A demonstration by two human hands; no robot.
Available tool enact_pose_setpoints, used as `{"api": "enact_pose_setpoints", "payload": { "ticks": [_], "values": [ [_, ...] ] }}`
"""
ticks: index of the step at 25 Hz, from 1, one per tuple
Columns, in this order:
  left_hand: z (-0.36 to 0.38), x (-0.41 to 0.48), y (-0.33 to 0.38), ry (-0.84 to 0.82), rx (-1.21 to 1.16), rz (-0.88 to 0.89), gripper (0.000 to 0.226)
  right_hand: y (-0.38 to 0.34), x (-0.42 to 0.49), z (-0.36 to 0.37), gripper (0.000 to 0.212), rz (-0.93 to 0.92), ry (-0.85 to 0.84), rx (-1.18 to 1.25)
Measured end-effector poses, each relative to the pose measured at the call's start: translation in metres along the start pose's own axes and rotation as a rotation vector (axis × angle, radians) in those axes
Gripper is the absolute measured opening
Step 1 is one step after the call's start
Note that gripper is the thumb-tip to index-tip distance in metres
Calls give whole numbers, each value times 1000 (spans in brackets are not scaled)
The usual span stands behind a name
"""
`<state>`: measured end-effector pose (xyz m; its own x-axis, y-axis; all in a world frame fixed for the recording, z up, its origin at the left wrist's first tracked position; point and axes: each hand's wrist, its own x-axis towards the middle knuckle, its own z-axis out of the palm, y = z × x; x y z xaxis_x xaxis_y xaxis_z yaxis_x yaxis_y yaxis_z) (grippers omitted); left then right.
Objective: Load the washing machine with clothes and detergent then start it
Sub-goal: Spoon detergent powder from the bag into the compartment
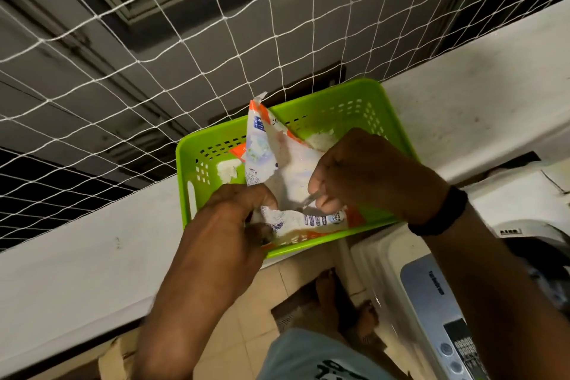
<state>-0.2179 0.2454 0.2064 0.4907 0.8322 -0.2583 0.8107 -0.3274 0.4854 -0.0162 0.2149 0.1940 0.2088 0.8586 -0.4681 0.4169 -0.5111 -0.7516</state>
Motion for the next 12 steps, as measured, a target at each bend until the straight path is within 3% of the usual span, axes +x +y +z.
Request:
{"api": "enact_pose_setpoints", "payload": {
  "ticks": [3,6,10,12],
  "values": [
    [1,-1,-2,17,-17,-31,41,0,-2,3,18,92,-117,301],
    [2,-4,-4,38,-42,-82,44,9,-1,2,21,89,33,391],
    [3,-11,-5,34,-131,-72,65,20,-10,-15,10,40,195,358],
    [3,-15,-2,83,-102,-43,63,24,-20,-25,15,6,249,413]
  ]
}}
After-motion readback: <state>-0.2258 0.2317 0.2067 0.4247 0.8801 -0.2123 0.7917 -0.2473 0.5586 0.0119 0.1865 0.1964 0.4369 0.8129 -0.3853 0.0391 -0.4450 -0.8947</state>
